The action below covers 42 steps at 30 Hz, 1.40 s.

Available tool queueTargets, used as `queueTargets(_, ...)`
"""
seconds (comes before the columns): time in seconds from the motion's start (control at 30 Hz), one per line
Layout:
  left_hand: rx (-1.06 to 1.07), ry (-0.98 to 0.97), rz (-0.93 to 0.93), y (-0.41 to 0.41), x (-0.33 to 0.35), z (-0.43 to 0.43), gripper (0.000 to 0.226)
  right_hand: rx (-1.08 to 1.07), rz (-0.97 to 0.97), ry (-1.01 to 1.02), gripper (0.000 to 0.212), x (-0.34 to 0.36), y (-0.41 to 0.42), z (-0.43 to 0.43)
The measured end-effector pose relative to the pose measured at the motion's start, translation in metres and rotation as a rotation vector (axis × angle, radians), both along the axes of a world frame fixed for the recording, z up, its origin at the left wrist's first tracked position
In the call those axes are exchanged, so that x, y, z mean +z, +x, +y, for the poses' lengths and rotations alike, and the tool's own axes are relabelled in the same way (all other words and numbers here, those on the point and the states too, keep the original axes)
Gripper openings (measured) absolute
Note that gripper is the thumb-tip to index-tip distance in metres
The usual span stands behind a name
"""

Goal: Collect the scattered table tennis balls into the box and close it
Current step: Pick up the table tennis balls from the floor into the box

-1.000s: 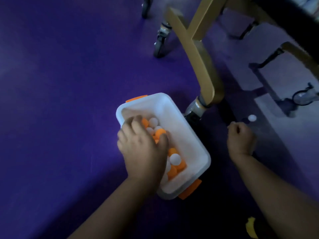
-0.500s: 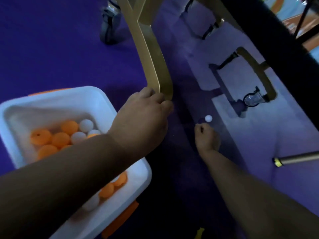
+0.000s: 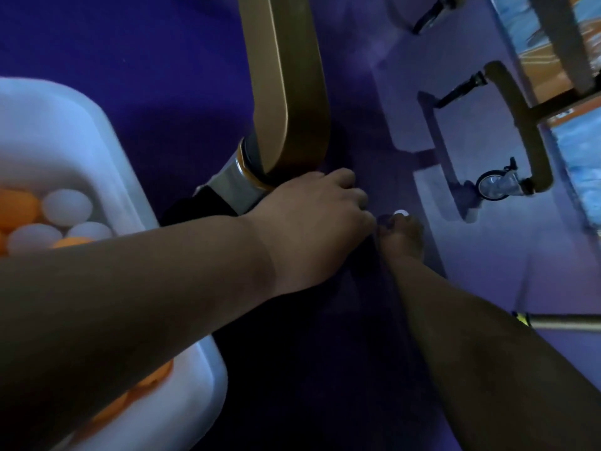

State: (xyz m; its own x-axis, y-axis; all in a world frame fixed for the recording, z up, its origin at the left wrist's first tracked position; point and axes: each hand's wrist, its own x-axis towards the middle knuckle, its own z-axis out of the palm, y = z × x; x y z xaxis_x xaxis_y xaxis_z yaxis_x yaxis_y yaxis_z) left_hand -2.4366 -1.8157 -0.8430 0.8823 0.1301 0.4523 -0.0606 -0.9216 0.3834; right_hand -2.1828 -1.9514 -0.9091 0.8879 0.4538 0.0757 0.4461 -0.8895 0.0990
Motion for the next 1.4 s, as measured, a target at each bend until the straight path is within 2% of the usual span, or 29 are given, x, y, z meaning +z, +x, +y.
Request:
queueTargets(0.1, 0.031, -0.001, -0.050, 0.007, -0.013, 0.002, 0.005, -0.044, 0.023, -0.128, 0.041, -0.007, 0.014, 0.005)
queueTargets(0.2, 0.034, -0.008, -0.016, 0.009, -0.025, 0.000, 0.010, -0.077, 0.039, -0.158, 0.050, -0.012, 0.028, 0.011)
queueTargets(0.3, 0.014, -0.017, -0.019, 0.005, -0.034, -0.002, 0.012, -0.121, 0.140, -0.147, 0.058, -0.012, 0.039, 0.015)
queueTargets(0.4, 0.013, 0.014, -0.045, 0.002, -0.036, -0.002, 0.024, -0.154, 0.258, -0.129, 0.060, -0.017, 0.057, 0.015)
queueTargets(0.5, -0.022, 0.030, -0.045, 0.001, -0.037, -0.004, 0.026, -0.161, 0.329, -0.202, 0.066, -0.017, 0.056, 0.018)
queueTargets(0.53, -0.022, 0.036, -0.049, 0.002, -0.039, -0.004, 0.024, -0.156, 0.331, -0.167, 0.065, -0.018, 0.057, 0.017)
queueTargets(0.6, -0.019, 0.040, -0.035, 0.003, -0.041, -0.004, 0.016, -0.170, 0.316, -0.084, 0.028, -0.017, 0.054, 0.013)
queueTargets(0.63, -0.022, 0.039, -0.030, 0.003, -0.042, -0.004, 0.012, -0.176, 0.291, -0.080, 0.024, -0.016, 0.052, 0.009)
queueTargets(0.7, -0.032, 0.037, -0.037, 0.002, -0.042, -0.003, 0.010, -0.157, 0.246, -0.012, 0.033, -0.016, 0.046, 0.003)
queueTargets(0.8, -0.053, 0.050, -0.038, 0.000, -0.040, -0.003, 0.007, -0.150, 0.209, 0.293, 0.038, -0.018, 0.025, -0.002)
queueTargets(0.9, -0.068, 0.076, -0.049, -0.003, -0.036, -0.005, 0.007, -0.114, 0.127, 0.452, 0.014, -0.025, -0.001, -0.011)
queueTargets(0.93, -0.073, 0.072, -0.055, -0.004, -0.034, -0.005, 0.008, -0.096, 0.098, 0.478, 0.013, -0.027, -0.010, -0.013)
queueTargets(1.03, -0.081, 0.070, -0.072, -0.008, -0.025, -0.008, 0.012, -0.014, -0.138, 0.341, 0.032, -0.030, -0.018, -0.020)
queueTargets(1.07, -0.088, 0.069, -0.073, -0.010, -0.022, -0.009, 0.010, -0.028, -0.157, 0.297, 0.038, -0.027, -0.019, -0.016)
queueTargets(1.17, -0.112, 0.062, -0.055, -0.017, -0.021, -0.010, 0.010, -0.187, 0.070, 0.089, 0.056, -0.017, 0.001, -0.006)
queueTargets(1.23, -0.118, 0.069, -0.016, -0.023, -0.023, -0.010, 0.012, -0.244, 0.267, -0.103, 0.053, -0.015, 0.012, -0.002)
queueTargets(1.27, -0.119, 0.071, 0.002, -0.026, -0.023, -0.010, 0.013, -0.243, 0.321, -0.118, 0.048, -0.016, 0.012, -0.002)
queueTargets(1.3, -0.120, 0.074, 0.014, -0.029, -0.023, -0.010, 0.014, -0.218, 0.315, -0.108, 0.043, -0.018, 0.009, -0.004)
queueTargets(1.4, -0.106, 0.067, 0.009, -0.038, -0.023, -0.008, 0.013, -0.078, 0.054, -0.089, 0.039, -0.024, -0.002, -0.018)
